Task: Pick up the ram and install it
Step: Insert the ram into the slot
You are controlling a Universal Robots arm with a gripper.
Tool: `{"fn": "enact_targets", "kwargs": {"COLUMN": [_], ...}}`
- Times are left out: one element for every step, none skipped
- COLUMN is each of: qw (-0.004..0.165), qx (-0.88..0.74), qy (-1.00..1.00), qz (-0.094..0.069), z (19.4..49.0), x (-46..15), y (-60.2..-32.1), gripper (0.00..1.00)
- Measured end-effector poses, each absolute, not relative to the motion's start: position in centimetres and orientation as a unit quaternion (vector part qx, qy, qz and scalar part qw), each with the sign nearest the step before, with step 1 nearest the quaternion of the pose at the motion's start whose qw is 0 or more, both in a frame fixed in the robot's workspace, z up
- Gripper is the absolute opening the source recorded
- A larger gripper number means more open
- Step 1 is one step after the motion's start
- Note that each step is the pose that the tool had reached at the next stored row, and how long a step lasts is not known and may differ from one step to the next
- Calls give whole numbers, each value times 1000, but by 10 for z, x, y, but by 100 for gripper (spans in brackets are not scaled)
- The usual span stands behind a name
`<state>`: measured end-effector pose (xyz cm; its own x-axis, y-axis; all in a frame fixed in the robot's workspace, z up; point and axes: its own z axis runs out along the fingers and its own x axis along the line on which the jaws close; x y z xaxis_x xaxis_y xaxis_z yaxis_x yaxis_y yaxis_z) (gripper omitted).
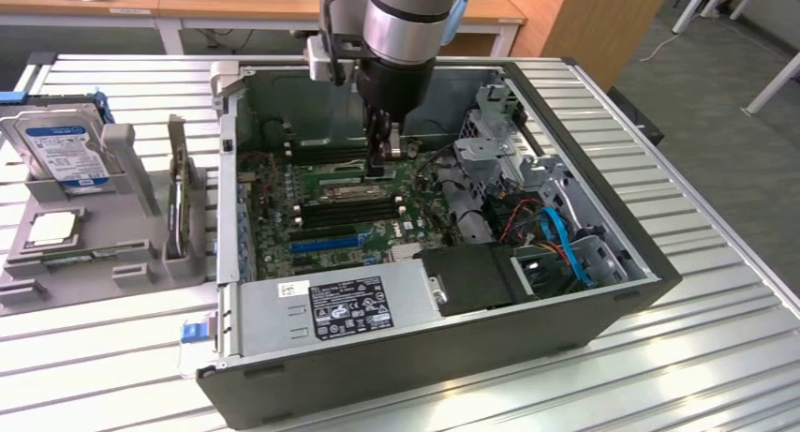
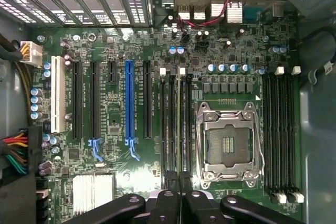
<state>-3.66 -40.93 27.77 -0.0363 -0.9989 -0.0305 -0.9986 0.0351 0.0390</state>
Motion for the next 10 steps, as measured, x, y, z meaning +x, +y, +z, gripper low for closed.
{"fn": "enact_targets", "kwargs": {"qw": [2, 2, 2, 2, 2, 2, 2, 2, 2, 2], "qx": [694, 694, 694, 694, 694, 694, 694, 694, 694, 694], "qy": [-719, -719, -719, -719, -719, -719, -719, -719, -719, -719], "qz": [-25, -24, -24, -24, -24, -24, -24, -24, -24, -24], "z": [277, 275, 274, 273, 272, 271, 269, 268, 267, 265], "x": [-37, -37, -37, -37, -37, -37, -37, -37, -37, -38], "y": [-409, -409, -409, -409, -409, -409, -409, -409, -409, -409], "gripper": [11, 11, 11, 11, 11, 11, 11, 11, 11, 11]}}
